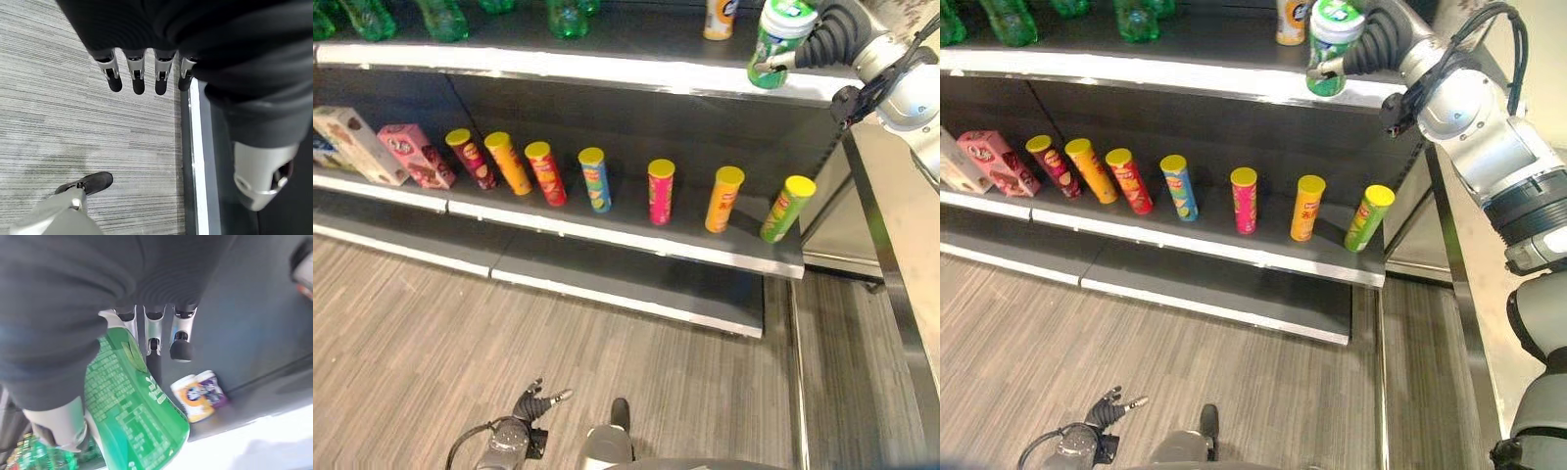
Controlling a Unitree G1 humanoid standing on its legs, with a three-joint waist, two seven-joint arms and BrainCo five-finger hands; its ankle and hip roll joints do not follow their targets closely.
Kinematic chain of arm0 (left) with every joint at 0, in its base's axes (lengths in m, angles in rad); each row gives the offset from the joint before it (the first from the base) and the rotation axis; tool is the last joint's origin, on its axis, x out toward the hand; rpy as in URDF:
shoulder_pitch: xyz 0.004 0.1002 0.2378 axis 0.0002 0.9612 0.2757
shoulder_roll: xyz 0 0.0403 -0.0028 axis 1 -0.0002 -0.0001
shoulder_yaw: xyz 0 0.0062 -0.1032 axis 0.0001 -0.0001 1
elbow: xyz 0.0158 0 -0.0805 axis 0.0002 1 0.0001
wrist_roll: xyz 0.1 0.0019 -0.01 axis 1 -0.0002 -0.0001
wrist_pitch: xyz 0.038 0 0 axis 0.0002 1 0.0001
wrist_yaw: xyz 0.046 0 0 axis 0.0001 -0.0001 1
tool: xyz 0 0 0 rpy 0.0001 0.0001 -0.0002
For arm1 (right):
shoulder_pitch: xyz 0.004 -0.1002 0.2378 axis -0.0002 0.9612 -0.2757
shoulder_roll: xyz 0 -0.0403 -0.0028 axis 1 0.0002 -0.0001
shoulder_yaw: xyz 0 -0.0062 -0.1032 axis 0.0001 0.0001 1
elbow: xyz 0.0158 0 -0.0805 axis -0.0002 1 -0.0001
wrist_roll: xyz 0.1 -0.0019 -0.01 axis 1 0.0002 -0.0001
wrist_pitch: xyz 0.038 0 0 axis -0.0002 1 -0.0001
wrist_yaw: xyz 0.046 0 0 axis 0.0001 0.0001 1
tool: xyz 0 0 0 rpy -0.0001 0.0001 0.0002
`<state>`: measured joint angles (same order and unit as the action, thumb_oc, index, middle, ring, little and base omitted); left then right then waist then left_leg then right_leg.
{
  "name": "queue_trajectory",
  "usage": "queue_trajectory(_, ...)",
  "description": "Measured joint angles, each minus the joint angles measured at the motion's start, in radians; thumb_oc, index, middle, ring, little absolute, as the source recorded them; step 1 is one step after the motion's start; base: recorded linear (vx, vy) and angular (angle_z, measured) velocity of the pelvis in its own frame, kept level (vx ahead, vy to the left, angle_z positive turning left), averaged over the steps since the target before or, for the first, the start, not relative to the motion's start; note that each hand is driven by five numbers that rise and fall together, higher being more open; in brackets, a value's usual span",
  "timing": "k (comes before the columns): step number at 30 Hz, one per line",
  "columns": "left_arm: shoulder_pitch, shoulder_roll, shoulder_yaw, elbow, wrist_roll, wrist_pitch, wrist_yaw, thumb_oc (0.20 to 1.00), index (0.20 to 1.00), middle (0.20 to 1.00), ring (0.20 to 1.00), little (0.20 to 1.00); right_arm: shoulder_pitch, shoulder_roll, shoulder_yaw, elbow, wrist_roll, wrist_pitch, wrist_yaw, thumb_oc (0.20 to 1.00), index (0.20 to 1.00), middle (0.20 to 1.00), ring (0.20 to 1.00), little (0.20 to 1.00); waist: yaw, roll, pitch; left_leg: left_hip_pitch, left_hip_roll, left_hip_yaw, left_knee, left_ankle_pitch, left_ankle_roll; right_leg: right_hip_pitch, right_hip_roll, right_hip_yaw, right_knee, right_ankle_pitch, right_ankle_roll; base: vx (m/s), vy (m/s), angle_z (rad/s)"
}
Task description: Put the goods on the table back onto the shelves and tidy them up.
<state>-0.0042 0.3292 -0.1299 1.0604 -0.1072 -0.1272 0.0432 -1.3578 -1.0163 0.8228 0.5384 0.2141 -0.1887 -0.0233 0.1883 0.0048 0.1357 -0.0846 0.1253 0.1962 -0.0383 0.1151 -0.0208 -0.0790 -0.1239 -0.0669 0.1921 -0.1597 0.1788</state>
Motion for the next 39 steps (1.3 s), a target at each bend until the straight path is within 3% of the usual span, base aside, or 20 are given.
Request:
queue_trajectory(1, 0.002, -0.004, -0.011, 0.0, -0.002, -0.006, -0.003, 1.0, 1.0, 1.0, 1.0, 1.0, -0.015, -0.008, 0.039, 0.044, -0.003, 0.009, -0.002, 0.2, 0.2, 0.2, 0.2, 0.2, -0.036, 0.011, -0.004, -0.01, 0.001, -0.058, 0.0, 0.01, -0.014, 0.043, 0.031, 0.002, -0.038, 0.027, -0.051, 0.07, -0.066, 1.0)
queue_trajectory(4, 0.03, -0.022, -0.04, 0.004, -0.004, -0.008, -0.006, 1.0, 1.0, 1.0, 1.0, 1.0, -0.021, 0.007, 0.024, 0.13, -0.007, 0.024, -0.018, 0.2, 0.2, 0.2, 0.2, 0.2, -0.029, 0.022, -0.008, -0.002, 0.035, -0.044, -0.016, 0.014, -0.032, 0.096, 0.067, -0.043, -0.126, 0.073, -0.083, 0.09, -0.106, 0.41)
queue_trajectory(5, 0.047, -0.032, -0.038, 0.004, -0.004, -0.006, -0.007, 1.0, 1.0, 1.0, 1.0, 1.0, -0.021, 0.01, 0.027, 0.156, -0.019, 0.03, -0.017, 0.2, 0.2, 0.2, 0.2, 0.2, -0.033, 0.022, -0.008, -0.001, 0.042, -0.048, -0.016, 0.038, -0.06, 0.105, 0.072, -0.052, -0.132, 0.079, -0.085, 0.07, -0.084, 0.2)
queue_trajectory(14, 0.043, -0.041, -0.028, 0.009, -0.032, -0.007, -0.004, 1.0, 1.0, 1.0, 1.0, 1.0, -0.056, 0.057, 0.02, 0.242, -0.056, 0.051, -0.028, 0.2, 0.2, 0.2, 0.2, 0.2, -0.015, -0.017, -0.012, 0.032, 0.027, -0.051, -0.048, 0.047, -0.073, 0.195, 0.076, -0.088, -0.233, 0.091, -0.073, 0.06, -0.06, 0.13)
queue_trajectory(39, 0.074, -0.06, -0.03, 0.009, -0.042, -0.003, 0.012, 1.0, 1.0, 1.0, 1.0, 1.0, -0.06, 0.125, 0.018, 0.396, -0.136, 0.076, -0.034, 0.2, 0.2, 0.2, 0.2, 0.2, -0.001, -0.033, -0.03, 0.033, 0.02, -0.074, -0.048, 0.047, -0.074, 0.231, 0.076, -0.138, -0.256, 0.092, -0.075, 0.02, -0.01, 0.05)
